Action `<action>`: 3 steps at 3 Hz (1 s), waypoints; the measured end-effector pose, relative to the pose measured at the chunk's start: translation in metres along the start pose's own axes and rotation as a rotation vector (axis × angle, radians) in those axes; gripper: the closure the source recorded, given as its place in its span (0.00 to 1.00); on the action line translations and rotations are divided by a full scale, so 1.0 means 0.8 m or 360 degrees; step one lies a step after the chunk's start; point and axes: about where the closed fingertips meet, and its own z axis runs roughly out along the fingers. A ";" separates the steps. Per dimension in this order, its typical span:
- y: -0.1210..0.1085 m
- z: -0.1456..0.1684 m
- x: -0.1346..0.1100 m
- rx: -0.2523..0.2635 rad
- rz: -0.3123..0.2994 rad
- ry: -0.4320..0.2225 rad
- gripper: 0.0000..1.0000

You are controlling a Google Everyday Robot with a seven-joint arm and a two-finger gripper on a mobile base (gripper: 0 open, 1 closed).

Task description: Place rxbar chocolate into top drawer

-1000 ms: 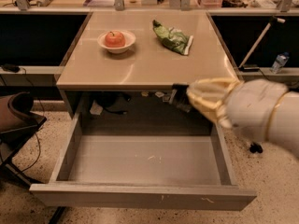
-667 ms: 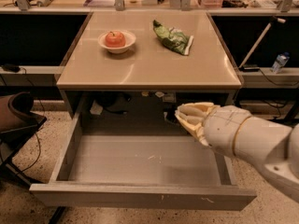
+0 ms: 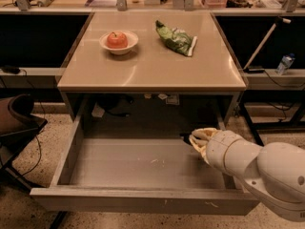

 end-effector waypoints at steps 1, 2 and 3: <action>-0.005 0.017 0.063 0.0060 0.0069 0.0193 1.00; -0.010 0.021 0.060 0.0066 0.0050 0.0201 0.81; -0.010 0.021 0.060 0.0066 0.0050 0.0201 0.58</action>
Offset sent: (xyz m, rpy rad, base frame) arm 0.0041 -0.0277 -0.0374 -0.0470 0.0605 -0.0932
